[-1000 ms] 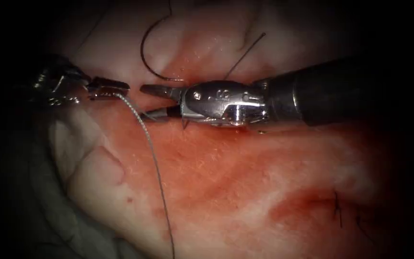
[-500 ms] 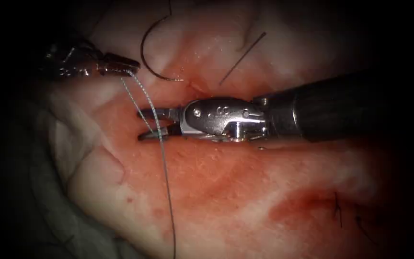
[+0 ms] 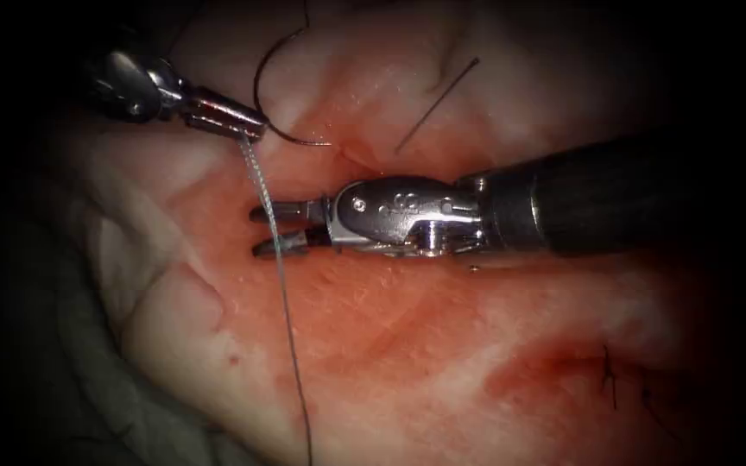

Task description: Wound Closure

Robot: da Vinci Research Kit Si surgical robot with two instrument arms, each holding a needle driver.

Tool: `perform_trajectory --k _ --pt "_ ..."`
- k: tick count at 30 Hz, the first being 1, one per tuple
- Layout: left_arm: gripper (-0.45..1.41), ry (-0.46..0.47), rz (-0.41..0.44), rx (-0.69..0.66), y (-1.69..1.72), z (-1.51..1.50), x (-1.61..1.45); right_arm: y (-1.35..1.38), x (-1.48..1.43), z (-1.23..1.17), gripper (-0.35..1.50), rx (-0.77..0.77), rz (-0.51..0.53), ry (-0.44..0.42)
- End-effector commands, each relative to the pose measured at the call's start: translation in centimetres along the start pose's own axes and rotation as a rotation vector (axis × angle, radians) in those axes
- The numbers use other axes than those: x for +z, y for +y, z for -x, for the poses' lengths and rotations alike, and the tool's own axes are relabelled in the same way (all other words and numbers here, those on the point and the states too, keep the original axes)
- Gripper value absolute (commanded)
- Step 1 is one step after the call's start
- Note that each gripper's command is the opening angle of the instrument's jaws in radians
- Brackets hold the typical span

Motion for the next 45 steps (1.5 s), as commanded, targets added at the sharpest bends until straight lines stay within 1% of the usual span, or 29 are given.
perform_trajectory --k 1,7,10,13,17,20,28,33,38,42,45 --pt "-0.45 0.02 -0.013 0.004 0.02 0.05 0.06 -0.01 0.08 0.04 0.17 0.0 -0.002 0.004" --pt "-0.45 0.115 -0.064 0.008 0.03 0.18 0.03 -0.02 0.09 0.04 0.15 0.018 0.002 0.013" --pt "-0.45 0.14 -0.07 0.026 0.06 0.25 0.03 -0.01 0.08 0.04 0.15 0.028 -0.006 0.028" --pt "-0.45 0.107 -0.067 0.039 0.14 0.32 0.07 -0.01 0.08 0.03 0.15 0.043 -0.014 0.059" --pt "-0.45 0.066 -0.01 0.051 0.32 0.46 0.14 -0.01 0.07 0.02 0.15 0.059 -0.04 0.103" --pt "-0.45 0.056 0.006 0.053 0.42 0.56 0.19 -0.01 0.06 0.01 0.14 0.077 -0.058 0.142" --pt "-0.45 0.053 0.018 0.079 0.59 0.76 0.24 -0.06 0.1 0.01 0.14 0.11 -0.084 0.182" --pt "-0.45 0.061 0.02 0.081 0.6 0.76 0.24 -0.07 0.1 0.01 0.09 0.161 -0.113 0.248" --pt "-0.45 0.064 0.016 0.082 0.61 0.75 0.22 -0.07 0.1 0.02 0.09 0.2 -0.122 0.281" --pt "-0.45 0.067 0.01 0.084 0.63 0.74 0.22 -0.06 0.07 0.01 0.05 0.244 -0.138 0.356" --pt "-0.45 0.074 0.009 0.085 0.64 0.72 0.23 -0.03 0.03 0.0 0.04 0.25 -0.145 0.372"
